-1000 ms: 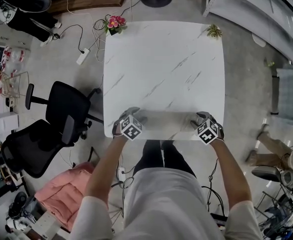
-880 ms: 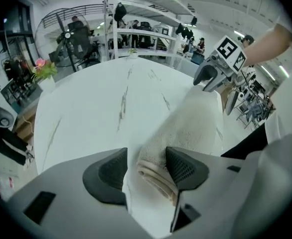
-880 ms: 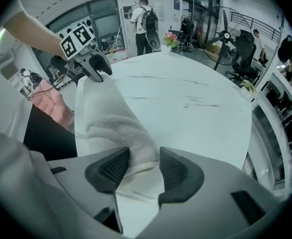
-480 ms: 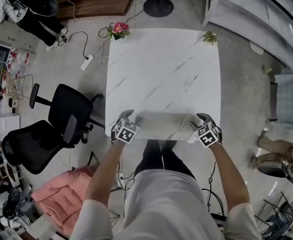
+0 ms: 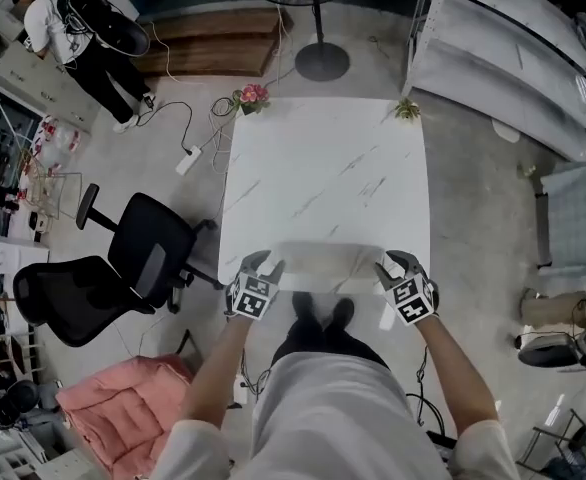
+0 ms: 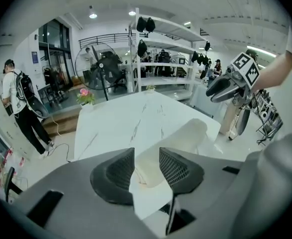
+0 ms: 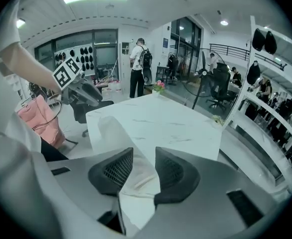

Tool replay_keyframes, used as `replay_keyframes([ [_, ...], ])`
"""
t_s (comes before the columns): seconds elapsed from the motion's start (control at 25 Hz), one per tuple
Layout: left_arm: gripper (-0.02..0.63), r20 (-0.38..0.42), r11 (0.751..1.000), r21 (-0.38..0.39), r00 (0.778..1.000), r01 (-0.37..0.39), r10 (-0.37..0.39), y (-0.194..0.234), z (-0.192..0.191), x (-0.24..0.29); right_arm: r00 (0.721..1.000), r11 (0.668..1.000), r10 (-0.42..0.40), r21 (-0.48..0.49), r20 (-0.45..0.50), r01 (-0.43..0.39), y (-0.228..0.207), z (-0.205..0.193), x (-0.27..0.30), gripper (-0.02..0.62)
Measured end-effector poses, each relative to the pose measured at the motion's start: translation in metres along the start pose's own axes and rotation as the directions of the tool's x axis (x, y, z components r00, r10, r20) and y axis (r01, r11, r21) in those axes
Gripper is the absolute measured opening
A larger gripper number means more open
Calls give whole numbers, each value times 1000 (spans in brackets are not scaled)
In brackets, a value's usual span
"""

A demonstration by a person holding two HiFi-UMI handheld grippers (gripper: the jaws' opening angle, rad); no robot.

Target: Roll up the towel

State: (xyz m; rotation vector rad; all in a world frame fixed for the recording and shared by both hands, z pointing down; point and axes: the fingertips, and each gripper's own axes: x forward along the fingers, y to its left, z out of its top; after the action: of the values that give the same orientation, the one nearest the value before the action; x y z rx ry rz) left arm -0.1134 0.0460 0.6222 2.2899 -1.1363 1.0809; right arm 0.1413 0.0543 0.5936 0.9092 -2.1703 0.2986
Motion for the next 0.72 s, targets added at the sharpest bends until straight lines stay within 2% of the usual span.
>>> replay_keyframes([
  [0.2, 146, 102, 1000, -20, 995, 17, -15, -28, 13, -42, 995, 997, -44, 62, 90, 39, 11, 23, -33, 139],
  [0.44, 107, 225, 999, -21, 974, 39, -33, -42, 31, -98, 977, 986, -120, 138, 178, 96, 33, 55, -77, 114],
  [0.72, 64, 308, 998, -21, 950, 59, -50, -52, 37, -158, 957, 970, -201, 180, 208, 164, 74, 75, -127, 95],
])
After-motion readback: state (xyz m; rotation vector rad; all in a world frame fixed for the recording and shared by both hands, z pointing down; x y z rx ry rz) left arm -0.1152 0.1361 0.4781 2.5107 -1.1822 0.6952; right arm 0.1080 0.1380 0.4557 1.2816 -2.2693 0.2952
